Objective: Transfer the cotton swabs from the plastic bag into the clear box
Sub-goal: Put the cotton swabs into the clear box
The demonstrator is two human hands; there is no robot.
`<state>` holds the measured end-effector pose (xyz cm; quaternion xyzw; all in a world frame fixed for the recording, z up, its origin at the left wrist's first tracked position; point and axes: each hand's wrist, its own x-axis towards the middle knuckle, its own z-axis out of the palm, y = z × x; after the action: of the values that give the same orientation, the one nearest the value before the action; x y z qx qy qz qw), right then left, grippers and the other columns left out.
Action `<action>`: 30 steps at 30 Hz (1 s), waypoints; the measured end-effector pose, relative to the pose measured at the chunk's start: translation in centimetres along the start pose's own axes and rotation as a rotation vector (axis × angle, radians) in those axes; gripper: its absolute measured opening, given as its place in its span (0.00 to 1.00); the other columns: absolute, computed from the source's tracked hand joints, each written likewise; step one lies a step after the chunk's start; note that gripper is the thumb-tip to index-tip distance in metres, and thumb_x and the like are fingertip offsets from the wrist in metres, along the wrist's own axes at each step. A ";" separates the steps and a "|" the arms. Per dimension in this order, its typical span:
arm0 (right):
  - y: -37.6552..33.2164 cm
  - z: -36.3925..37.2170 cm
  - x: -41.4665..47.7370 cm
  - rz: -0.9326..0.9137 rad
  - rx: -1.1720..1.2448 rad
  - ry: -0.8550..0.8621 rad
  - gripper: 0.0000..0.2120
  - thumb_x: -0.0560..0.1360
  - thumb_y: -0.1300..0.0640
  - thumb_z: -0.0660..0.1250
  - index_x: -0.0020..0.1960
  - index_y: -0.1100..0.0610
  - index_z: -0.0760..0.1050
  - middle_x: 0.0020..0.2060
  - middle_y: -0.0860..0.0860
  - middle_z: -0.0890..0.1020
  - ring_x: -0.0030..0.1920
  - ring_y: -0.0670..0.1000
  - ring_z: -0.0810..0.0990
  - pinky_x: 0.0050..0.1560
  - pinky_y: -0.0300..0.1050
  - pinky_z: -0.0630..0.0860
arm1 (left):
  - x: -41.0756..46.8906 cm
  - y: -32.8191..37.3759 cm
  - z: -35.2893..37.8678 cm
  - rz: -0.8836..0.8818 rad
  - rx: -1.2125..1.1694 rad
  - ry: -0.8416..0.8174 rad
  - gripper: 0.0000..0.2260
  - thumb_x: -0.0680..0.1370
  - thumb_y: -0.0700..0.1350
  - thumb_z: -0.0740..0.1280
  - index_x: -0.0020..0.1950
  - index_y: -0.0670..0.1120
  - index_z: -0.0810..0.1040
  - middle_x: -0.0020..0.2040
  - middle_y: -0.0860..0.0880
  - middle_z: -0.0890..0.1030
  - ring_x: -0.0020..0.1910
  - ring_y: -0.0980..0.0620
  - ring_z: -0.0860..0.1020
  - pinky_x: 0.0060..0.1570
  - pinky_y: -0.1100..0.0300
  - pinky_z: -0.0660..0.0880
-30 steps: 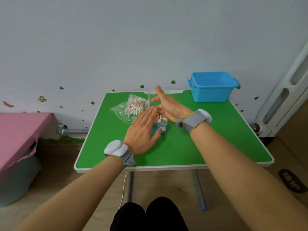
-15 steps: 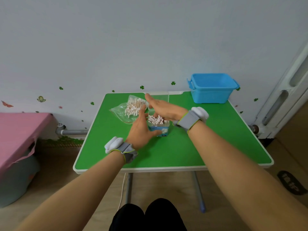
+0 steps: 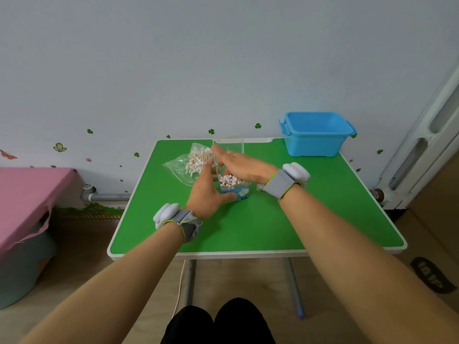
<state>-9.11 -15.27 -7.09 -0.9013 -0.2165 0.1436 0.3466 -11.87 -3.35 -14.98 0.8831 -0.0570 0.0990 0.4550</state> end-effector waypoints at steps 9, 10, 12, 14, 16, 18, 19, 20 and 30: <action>1.3 0.6 -0.3 -0.086 0.328 0.411 0.25 0.80 0.39 0.49 0.50 0.57 0.77 0.35 0.51 0.85 0.41 0.48 0.83 0.56 0.53 0.77 | -0.2 0.1 0.0 0.128 0.106 0.102 0.52 0.65 0.43 0.78 0.78 0.45 0.46 0.68 0.41 0.69 0.64 0.44 0.72 0.60 0.47 0.75; 1.4 0.7 -0.4 -0.102 0.362 0.492 0.22 0.81 0.42 0.53 0.46 0.57 0.78 0.34 0.51 0.85 0.39 0.49 0.84 0.54 0.53 0.79 | -0.2 0.2 0.0 0.140 0.118 0.108 0.51 0.66 0.43 0.78 0.78 0.45 0.46 0.68 0.41 0.69 0.64 0.44 0.72 0.60 0.48 0.75; 1.7 0.9 -0.8 -0.106 0.397 0.619 0.20 0.80 0.46 0.58 0.40 0.57 0.79 0.31 0.51 0.83 0.36 0.49 0.83 0.50 0.51 0.80 | -0.1 0.2 -0.1 0.150 0.136 0.113 0.51 0.66 0.44 0.77 0.78 0.46 0.46 0.69 0.41 0.69 0.65 0.45 0.72 0.60 0.51 0.75; 2.1 1.3 -1.3 -0.091 0.441 0.664 0.18 0.78 0.47 0.62 0.37 0.57 0.79 0.27 0.50 0.81 0.31 0.47 0.80 0.45 0.47 0.80 | 0.1 0.2 -0.1 0.151 0.144 0.113 0.50 0.67 0.42 0.77 0.78 0.47 0.46 0.70 0.41 0.69 0.66 0.45 0.72 0.59 0.51 0.75; 2.7 1.8 -1.6 -0.066 0.487 0.679 0.17 0.76 0.49 0.65 0.33 0.57 0.79 0.24 0.49 0.78 0.27 0.45 0.76 0.40 0.45 0.77 | 0.2 0.1 -0.2 0.151 0.144 0.122 0.49 0.67 0.41 0.76 0.78 0.46 0.46 0.70 0.42 0.68 0.66 0.45 0.72 0.59 0.52 0.75; 3.5 2.2 -1.7 -0.024 0.473 0.730 0.14 0.74 0.53 0.67 0.31 0.57 0.77 0.23 0.47 0.76 0.26 0.44 0.72 0.38 0.45 0.74 | 0.4 -0.1 -0.2 0.153 0.153 0.137 0.48 0.67 0.40 0.76 0.78 0.46 0.47 0.71 0.43 0.68 0.65 0.46 0.73 0.58 0.54 0.75; 4.0 2.3 -1.5 0.004 0.443 0.761 0.12 0.72 0.54 0.67 0.32 0.57 0.76 0.24 0.47 0.75 0.27 0.45 0.71 0.38 0.44 0.72 | 0.4 -0.2 -0.3 0.152 0.159 0.139 0.48 0.67 0.40 0.76 0.78 0.46 0.48 0.71 0.44 0.69 0.65 0.46 0.74 0.57 0.55 0.75; 4.4 2.5 -1.4 0.044 0.415 0.781 0.09 0.71 0.55 0.68 0.35 0.57 0.75 0.28 0.47 0.76 0.30 0.45 0.71 0.38 0.44 0.71 | 0.5 -0.3 -0.4 0.154 0.163 0.136 0.48 0.67 0.39 0.76 0.77 0.46 0.48 0.71 0.44 0.69 0.64 0.46 0.74 0.57 0.54 0.76; 6.4 3.4 1.7 0.052 0.707 0.436 0.19 0.79 0.48 0.59 0.68 0.53 0.69 0.64 0.47 0.75 0.63 0.47 0.73 0.54 0.36 0.68 | 0.4 0.1 -0.3 0.206 0.223 0.049 0.49 0.69 0.32 0.73 0.78 0.51 0.44 0.71 0.43 0.69 0.66 0.44 0.73 0.61 0.50 0.75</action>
<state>-7.14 -16.82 -14.14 -0.7411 -0.0525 0.0234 0.6689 -11.54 -3.15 -14.60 0.9150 -0.1249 0.1727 0.3426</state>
